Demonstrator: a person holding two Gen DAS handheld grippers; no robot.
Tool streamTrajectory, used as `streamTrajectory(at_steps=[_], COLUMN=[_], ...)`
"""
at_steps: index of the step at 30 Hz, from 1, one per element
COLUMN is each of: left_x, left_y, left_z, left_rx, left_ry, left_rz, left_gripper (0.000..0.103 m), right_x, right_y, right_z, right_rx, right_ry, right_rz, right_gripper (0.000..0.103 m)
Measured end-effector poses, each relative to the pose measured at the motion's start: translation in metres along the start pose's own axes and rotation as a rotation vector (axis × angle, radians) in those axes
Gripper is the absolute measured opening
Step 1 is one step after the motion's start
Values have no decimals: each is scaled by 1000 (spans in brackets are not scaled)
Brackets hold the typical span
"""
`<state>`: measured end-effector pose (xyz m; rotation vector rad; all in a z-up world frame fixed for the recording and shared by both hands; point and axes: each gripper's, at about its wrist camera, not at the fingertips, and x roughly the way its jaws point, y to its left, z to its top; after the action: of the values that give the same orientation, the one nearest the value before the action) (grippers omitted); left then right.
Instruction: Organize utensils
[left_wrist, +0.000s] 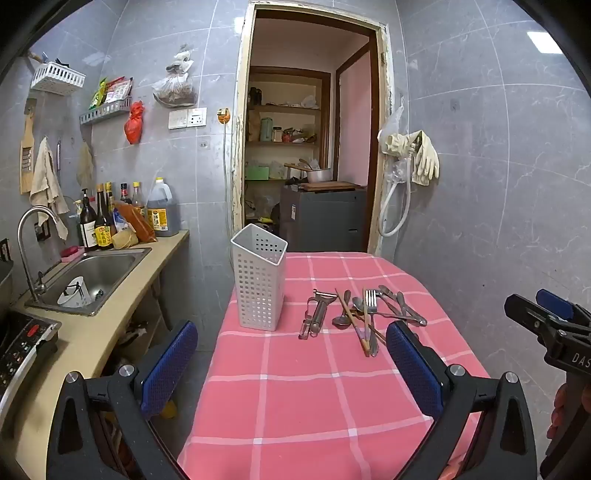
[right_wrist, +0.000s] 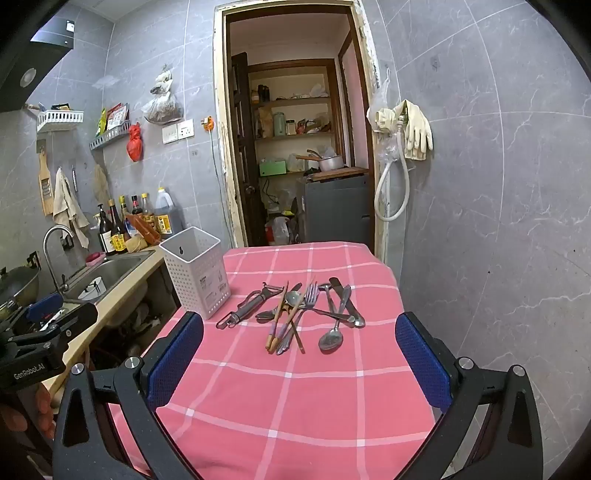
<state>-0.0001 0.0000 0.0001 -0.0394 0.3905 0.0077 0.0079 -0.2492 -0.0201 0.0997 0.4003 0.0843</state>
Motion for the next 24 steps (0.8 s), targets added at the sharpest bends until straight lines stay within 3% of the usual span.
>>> streamTrajectory(at_steps=[24], left_x=[3], left_y=[-1], left_z=[-1], left_rx=[-8], left_ry=[2], left_rz=[-5], left_gripper=[103], right_x=[3], right_y=[1], right_z=[-1], right_rx=[1], right_ry=[1], right_rz=[-5], right_gripper=[102])
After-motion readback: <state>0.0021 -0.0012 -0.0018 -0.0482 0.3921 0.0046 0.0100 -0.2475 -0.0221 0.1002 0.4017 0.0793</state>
